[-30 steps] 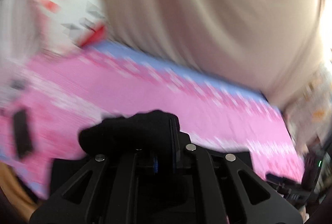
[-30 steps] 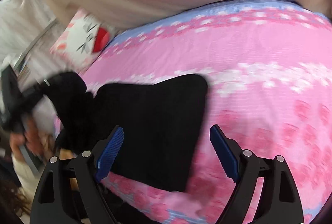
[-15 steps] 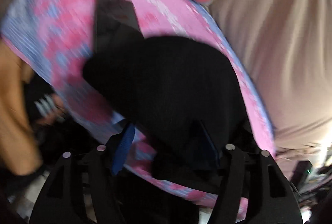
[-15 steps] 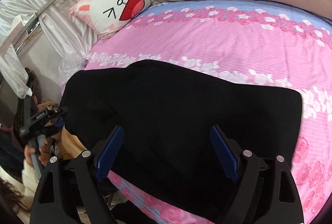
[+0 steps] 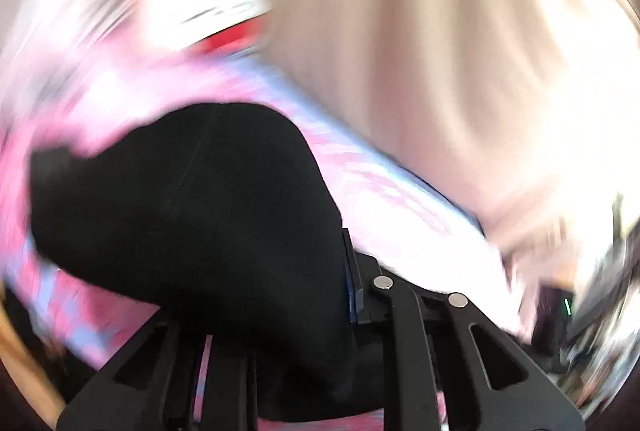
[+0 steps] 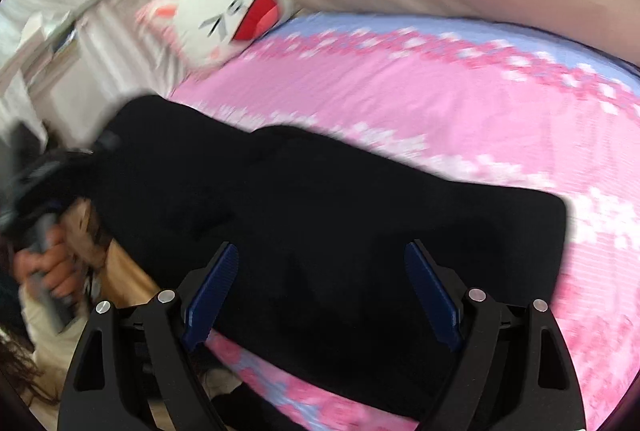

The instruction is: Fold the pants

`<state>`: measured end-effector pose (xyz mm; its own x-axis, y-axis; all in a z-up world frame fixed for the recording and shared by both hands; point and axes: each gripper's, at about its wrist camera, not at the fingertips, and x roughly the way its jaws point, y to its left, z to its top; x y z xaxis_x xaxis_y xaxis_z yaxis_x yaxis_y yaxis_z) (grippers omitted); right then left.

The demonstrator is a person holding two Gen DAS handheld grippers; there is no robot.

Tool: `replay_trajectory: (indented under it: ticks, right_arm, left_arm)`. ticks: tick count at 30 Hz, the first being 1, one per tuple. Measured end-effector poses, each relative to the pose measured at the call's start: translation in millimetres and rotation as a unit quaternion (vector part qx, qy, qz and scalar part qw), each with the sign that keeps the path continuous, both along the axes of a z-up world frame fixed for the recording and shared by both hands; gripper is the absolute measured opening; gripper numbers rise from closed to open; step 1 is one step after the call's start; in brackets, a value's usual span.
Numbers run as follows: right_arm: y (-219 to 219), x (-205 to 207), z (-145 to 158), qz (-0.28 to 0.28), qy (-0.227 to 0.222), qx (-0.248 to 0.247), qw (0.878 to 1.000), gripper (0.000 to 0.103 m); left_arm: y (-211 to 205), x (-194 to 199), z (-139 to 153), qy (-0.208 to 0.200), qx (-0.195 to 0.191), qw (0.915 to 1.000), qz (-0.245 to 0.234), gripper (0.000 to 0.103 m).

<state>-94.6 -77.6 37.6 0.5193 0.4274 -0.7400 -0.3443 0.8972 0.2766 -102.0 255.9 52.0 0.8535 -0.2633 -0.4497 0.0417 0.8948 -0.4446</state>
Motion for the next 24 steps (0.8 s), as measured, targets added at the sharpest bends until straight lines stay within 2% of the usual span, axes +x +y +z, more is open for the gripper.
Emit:
replay_trajectory:
  ticks: [2, 3, 4, 5, 8, 9, 11, 12, 13, 15, 16, 17, 19, 21, 22, 23, 24]
  right_arm:
    - [-38.3, -3.1, 3.7, -0.047, -0.011, 0.002, 0.999, 0.083]
    - [-52.5, -4.6, 3.6, -0.066, -0.013, -0.001, 0.998, 0.083]
    - [-74.0, -8.5, 2.7, -0.094, -0.014, -0.008, 0.995, 0.083]
    - [-91.9, -12.9, 1.7, -0.116, -0.015, -0.013, 0.993, 0.083]
    - [-142.8, -27.5, -4.3, -0.164, -0.009, -0.021, 0.986, 0.083]
    - [-156.6, -31.1, -5.6, -0.173, -0.006, -0.016, 0.985, 0.084]
    - [-179.4, -34.8, -9.0, -0.178, 0.000, 0.006, 0.984, 0.084]
    - [-185.2, -34.7, -10.3, -0.176, 0.003, 0.016, 0.984, 0.084]
    - [-191.9, -34.8, -10.7, -0.168, 0.006, 0.050, 0.985, 0.084]
    - [-197.4, -33.7, -9.7, -0.139, 0.013, 0.139, 0.980, 0.084]
    - [-193.3, -29.2, -6.7, -0.107, 0.018, 0.196, 0.975, 0.084]
    - [-188.2, -25.2, -5.4, -0.081, 0.024, 0.220, 0.972, 0.086]
    - [-159.5, -9.4, -7.3, -0.016, 0.052, 0.215, 0.975, 0.087]
    - [-131.5, 6.4, -17.5, 0.009, 0.059, 0.157, 0.986, 0.085]
    - [-114.7, 16.2, -26.0, 0.021, 0.065, 0.118, 0.991, 0.075]
    - [-100.1, 24.6, -29.4, 0.042, 0.072, 0.096, 0.992, 0.008]
    - [-86.5, 31.7, -22.2, 0.058, 0.071, 0.080, 0.993, 0.004]
  left_arm:
    - [-80.7, 9.5, 23.7, -0.014, 0.071, 0.9954, -0.062, 0.025]
    - [-119.0, 15.9, 23.1, -0.010, 0.090, 0.9906, -0.103, 0.045]
    - [-163.6, 23.9, 11.8, 0.006, 0.101, 0.9824, -0.157, 0.080]
    - [-189.8, 25.9, 0.3, 0.022, 0.112, 0.9781, -0.174, 0.089]
    - [-249.8, 17.1, -30.4, 0.038, 0.170, 0.9659, -0.191, 0.088]
    - [-257.5, 8.3, -33.2, 0.034, 0.175, 0.9644, -0.195, 0.089]
    - [-254.4, -8.3, -31.1, 0.020, 0.172, 0.9669, -0.188, 0.095]
    - [-244.4, -16.1, -28.2, 0.015, 0.175, 0.9683, -0.178, 0.097]
    - [-230.6, -18.7, -22.4, 0.014, 0.176, 0.9708, -0.162, 0.097]
    - [-205.2, -21.0, -13.9, 0.014, 0.168, 0.9769, -0.131, 0.097]
    - [-186.3, -22.2, -7.9, 0.014, 0.159, 0.9825, -0.096, 0.098]
    - [-172.2, -18.9, -6.1, 0.015, 0.151, 0.9858, -0.071, 0.098]
    - [-144.3, -16.4, -1.4, 0.025, 0.142, 0.9894, -0.021, 0.098]
    - [-119.7, -6.9, 0.3, 0.034, 0.139, 0.9893, 0.028, 0.098]
    - [-110.8, -5.1, 0.9, 0.039, 0.142, 0.9881, 0.045, 0.098]
    - [-103.2, -2.8, 1.4, 0.042, 0.145, 0.9868, 0.058, 0.098]
    - [-98.8, -1.2, 1.8, 0.046, 0.148, 0.9858, 0.065, 0.098]
